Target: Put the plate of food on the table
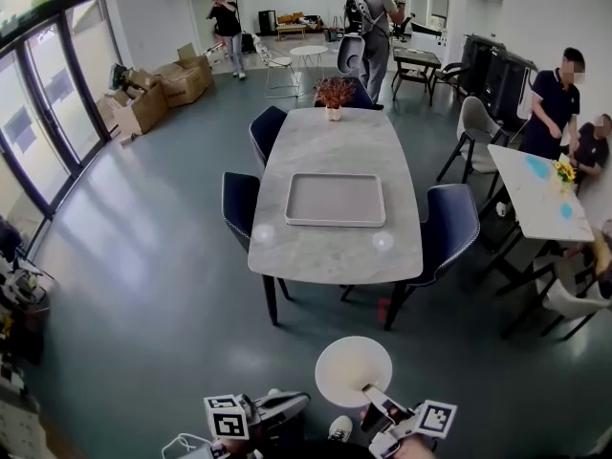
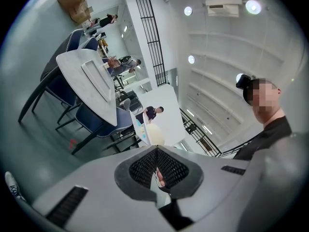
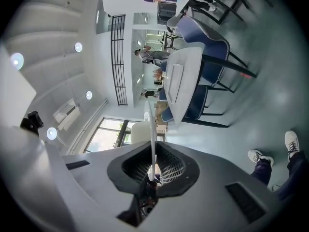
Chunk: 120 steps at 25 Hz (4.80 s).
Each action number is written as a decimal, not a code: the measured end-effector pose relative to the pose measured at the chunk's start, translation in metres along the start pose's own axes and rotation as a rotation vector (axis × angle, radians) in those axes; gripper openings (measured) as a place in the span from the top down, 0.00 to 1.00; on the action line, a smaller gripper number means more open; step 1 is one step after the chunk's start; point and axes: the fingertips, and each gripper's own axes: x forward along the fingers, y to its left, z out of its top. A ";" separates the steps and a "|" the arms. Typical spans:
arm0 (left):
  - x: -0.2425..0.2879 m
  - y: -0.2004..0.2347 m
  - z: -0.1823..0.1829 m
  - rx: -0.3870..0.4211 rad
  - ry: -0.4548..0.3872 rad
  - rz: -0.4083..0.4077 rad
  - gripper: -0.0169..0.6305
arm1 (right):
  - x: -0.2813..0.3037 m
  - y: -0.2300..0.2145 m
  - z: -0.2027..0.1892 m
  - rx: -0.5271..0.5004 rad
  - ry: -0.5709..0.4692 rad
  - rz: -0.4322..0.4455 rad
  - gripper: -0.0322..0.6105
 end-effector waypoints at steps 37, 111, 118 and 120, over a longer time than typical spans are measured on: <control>-0.108 0.076 0.143 -0.033 0.032 -0.098 0.96 | 0.178 0.044 -0.041 -0.032 -0.114 -0.022 0.91; 0.083 0.135 0.255 0.006 -0.215 0.130 0.96 | 0.288 0.006 0.281 -0.005 0.047 -0.004 0.91; 0.075 0.142 0.253 -0.019 -0.200 0.122 0.96 | 0.300 -0.004 0.294 -0.006 0.014 -0.035 0.91; 0.072 0.144 0.254 -0.023 -0.203 0.126 0.96 | 0.303 -0.008 0.302 -0.006 -0.002 -0.045 0.91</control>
